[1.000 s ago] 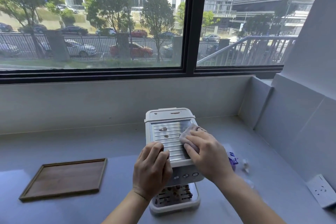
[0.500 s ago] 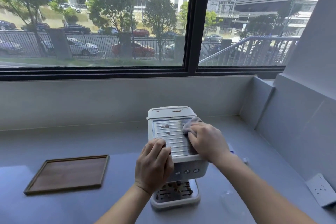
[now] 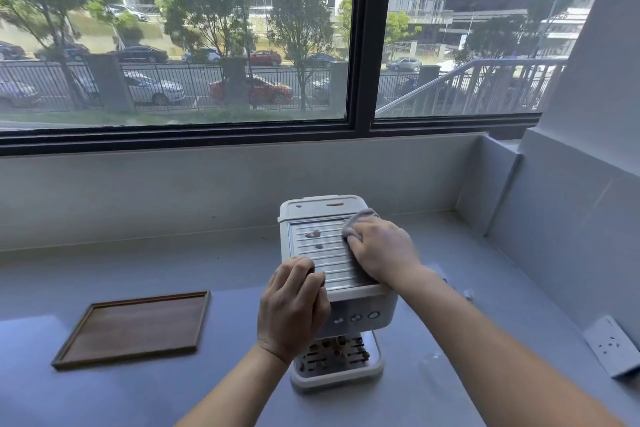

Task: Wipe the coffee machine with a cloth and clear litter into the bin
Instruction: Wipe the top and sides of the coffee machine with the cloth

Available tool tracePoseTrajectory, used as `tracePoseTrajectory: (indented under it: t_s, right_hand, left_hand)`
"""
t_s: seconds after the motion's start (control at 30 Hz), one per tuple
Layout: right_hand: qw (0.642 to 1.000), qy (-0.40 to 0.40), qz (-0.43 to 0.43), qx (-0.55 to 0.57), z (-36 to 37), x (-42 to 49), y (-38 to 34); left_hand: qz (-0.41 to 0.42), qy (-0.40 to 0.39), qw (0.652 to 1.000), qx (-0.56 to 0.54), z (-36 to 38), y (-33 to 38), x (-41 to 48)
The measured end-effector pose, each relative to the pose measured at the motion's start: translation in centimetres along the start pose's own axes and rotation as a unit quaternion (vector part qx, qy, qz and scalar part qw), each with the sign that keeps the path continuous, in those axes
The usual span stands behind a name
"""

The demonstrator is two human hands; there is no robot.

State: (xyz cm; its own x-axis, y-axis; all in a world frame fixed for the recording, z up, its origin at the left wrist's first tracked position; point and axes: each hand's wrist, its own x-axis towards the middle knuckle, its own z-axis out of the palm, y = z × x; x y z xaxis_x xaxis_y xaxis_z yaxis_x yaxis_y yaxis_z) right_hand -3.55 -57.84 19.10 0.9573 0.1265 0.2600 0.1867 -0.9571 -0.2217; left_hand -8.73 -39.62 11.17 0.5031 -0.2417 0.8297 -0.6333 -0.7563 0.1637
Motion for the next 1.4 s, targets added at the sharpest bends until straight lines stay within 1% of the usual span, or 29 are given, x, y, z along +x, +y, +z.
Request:
tracePoseTrajectory:
  t_s: [0.03,0.1,0.17,0.2,0.27,0.33,0.37,0.4,0.47,0.53,0.6,0.63,0.73,0.83,0.9,0.97,1.03,1.07,1.1,1.17,1.23,1.3,1.4]
  right_hand:
    - [1.0,-0.008,-0.008,0.0,0.2,0.3,-0.2]
    - [0.998,-0.011,-0.065,-0.006,0.9,-0.9,-0.4]
    - [0.991,0.037,-0.125,0.003,1.4,-3.5,-0.1]
    - [0.989,0.061,-0.136,0.009,1.4,-4.4,0.2]
    - [0.99,0.082,-0.115,0.019,1.1,-3.9,0.9]
    - [0.998,0.048,-0.047,0.021,0.6,-1.8,0.9]
    - [0.999,0.033,-0.024,0.009,0.5,-0.9,0.8]
    - [0.999,0.029,-0.022,-0.006,0.6,-0.5,0.5]
    - [0.998,0.025,-0.063,-0.014,1.0,-1.2,-0.2]
    - [0.99,0.046,-0.136,0.005,1.8,-3.6,-0.8]
    - [0.985,0.061,-0.157,0.037,1.8,-4.6,-0.9]
    - [0.986,0.059,-0.149,0.05,1.6,-4.0,-0.9]
    - [0.992,0.011,-0.103,0.067,1.0,-1.7,-1.3]
    - [0.993,-0.004,-0.116,0.023,1.3,-1.9,-1.9]
    - [0.991,0.008,-0.128,0.03,1.7,-3.4,-1.3]
    - [0.995,0.015,-0.089,0.051,1.3,-3.4,0.0]
    - [0.998,0.003,-0.019,0.06,0.7,-2.2,0.5]
    - [0.999,-0.006,0.001,0.053,0.5,-1.7,0.1]
    - [0.999,-0.01,-0.004,0.037,0.5,-1.4,-0.6]
    - [0.998,-0.01,-0.064,0.02,1.2,-1.7,-2.4]
    - [0.994,-0.017,-0.102,0.04,2.0,-2.6,-3.0]
    - [0.995,-0.01,-0.081,0.064,2.0,-2.4,-2.3]
    - [0.999,0.003,-0.01,0.049,1.3,-1.2,-1.2]
  left_hand:
    - [0.0,0.001,1.0,0.001,0.0,0.0,0.0]
    - [-0.002,0.005,1.0,0.004,0.1,-0.2,0.0]
    - [0.0,0.008,1.0,-0.003,0.3,-0.3,-0.1]
    - [0.002,0.009,1.0,-0.008,0.4,-0.3,-0.2]
    - [0.001,0.008,1.0,-0.009,0.6,-0.2,-0.1]
    - [-0.003,0.009,1.0,-0.007,0.6,-0.3,-0.1]
    - [-0.004,0.008,1.0,-0.01,0.6,-0.3,-0.2]
    - [-0.004,0.007,1.0,-0.012,0.5,-0.3,-0.3]
    - [-0.006,0.01,1.0,-0.008,0.6,-0.4,-0.2]
    - [-0.007,0.018,1.0,-0.012,0.8,-0.4,-0.3]
    - [-0.01,0.021,1.0,-0.02,0.9,-0.3,-0.3]
    - [-0.012,0.017,1.0,-0.018,0.9,-0.4,-0.2]
    - [-0.019,0.003,1.0,-0.019,0.6,-0.4,-0.4]
    - [-0.021,-0.001,0.999,-0.024,0.5,-0.5,-0.4]
    - [-0.02,-0.001,0.999,-0.031,0.5,-0.5,-0.6]
    - [-0.02,-0.002,0.999,-0.029,0.6,-0.4,-0.5]
    - [-0.029,0.0,0.999,-0.02,0.6,-0.3,-0.3]
    - [-0.03,0.003,0.999,-0.021,0.6,-0.2,-0.3]
    - [-0.027,0.007,0.999,-0.025,0.6,-0.2,-0.4]
    - [-0.019,0.013,0.999,-0.035,0.7,-0.3,-0.4]
    - [-0.017,0.017,0.999,-0.037,0.7,-0.5,-0.4]
    - [-0.019,0.021,0.999,-0.034,0.8,-0.5,-0.5]
    - [-0.018,0.017,0.999,-0.026,0.6,-0.5,-0.4]
